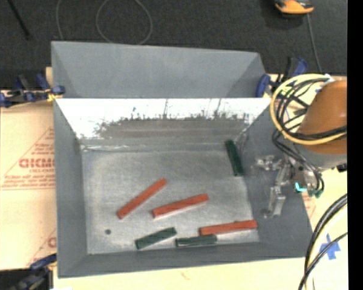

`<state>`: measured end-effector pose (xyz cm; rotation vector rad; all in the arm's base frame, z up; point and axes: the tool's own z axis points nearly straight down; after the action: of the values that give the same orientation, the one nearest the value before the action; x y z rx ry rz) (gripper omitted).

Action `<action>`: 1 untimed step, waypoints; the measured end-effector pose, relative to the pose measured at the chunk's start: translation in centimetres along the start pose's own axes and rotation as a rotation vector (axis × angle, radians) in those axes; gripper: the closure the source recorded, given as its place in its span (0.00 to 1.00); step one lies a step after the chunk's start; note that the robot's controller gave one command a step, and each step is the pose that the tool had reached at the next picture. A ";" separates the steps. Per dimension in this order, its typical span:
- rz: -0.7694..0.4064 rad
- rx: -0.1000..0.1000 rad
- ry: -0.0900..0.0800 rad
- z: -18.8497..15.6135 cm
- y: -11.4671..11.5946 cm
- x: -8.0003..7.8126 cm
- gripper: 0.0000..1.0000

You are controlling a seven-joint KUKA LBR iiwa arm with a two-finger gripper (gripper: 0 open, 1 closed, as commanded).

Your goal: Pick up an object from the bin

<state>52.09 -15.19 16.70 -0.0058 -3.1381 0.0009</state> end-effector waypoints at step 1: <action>-0.424 0.002 -0.006 9.4 4.4 1.4 0.00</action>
Offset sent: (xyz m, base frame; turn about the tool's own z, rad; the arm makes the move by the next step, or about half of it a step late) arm -0.0147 0.0456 -0.0950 -0.4254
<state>50.71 -10.76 7.27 0.6554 -3.0753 0.0037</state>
